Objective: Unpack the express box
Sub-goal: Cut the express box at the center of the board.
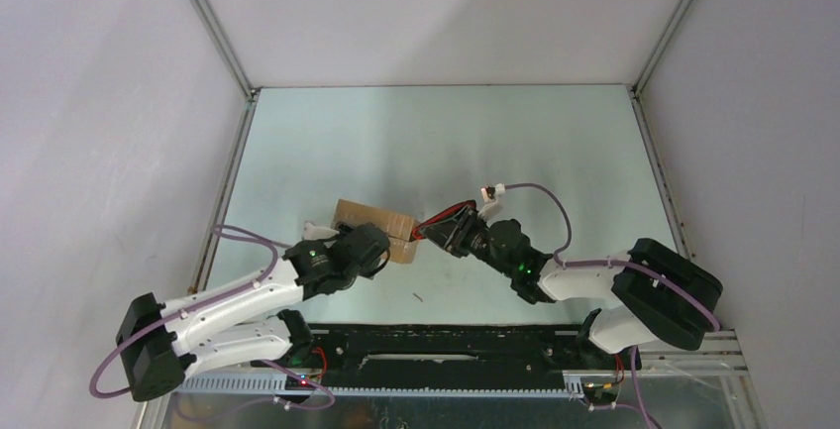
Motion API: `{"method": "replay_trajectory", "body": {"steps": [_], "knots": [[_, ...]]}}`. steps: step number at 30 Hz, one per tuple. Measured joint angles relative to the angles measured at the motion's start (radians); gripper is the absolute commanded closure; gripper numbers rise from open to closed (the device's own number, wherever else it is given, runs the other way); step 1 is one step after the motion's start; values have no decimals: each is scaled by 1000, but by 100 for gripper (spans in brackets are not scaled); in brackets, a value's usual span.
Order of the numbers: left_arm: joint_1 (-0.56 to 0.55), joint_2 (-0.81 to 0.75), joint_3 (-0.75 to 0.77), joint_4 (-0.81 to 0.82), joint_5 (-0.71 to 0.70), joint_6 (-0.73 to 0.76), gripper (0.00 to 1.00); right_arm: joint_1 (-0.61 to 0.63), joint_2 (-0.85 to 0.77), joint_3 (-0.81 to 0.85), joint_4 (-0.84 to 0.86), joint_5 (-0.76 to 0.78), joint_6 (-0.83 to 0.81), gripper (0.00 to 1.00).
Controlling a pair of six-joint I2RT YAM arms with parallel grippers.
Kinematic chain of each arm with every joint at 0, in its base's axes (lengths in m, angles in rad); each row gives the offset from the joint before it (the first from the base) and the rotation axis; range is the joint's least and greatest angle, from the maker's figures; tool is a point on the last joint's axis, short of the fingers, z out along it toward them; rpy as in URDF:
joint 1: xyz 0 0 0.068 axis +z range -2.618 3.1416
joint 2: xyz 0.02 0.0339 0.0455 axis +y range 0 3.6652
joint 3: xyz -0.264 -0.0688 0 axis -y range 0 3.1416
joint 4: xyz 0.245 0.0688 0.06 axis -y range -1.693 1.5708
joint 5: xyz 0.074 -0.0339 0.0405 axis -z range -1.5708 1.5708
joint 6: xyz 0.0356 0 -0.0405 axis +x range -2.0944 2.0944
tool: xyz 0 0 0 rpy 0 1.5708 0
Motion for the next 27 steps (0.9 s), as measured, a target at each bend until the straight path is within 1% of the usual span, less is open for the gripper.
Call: {"method": "replay_trajectory", "body": {"steps": [5,8,14,20,22,24,26,27], "knots": [[1,6,11,-11,-16,0,100,8,-3,2,-6,22,-3,100],[1,-4,11,-14,-15,0,100,-6,-24,2,-38,4,-15,100],[-3,-58,3,-17,34,-3,100,-114,-37,18,-83,-179,-68,100],[-2,-119,0,-72,36,-9,98,-193,52,151,-160,-414,-172,100],[0,-133,0,-87,39,-9,95,-209,90,200,-190,-474,-204,100],[2,-159,0,-102,43,-9,85,-221,119,263,-249,-534,-246,100],[4,-204,-10,-111,42,-9,79,-226,138,321,-299,-580,-284,100],[6,-237,-20,-111,38,-6,74,-227,145,354,-329,-605,-307,100]]}}
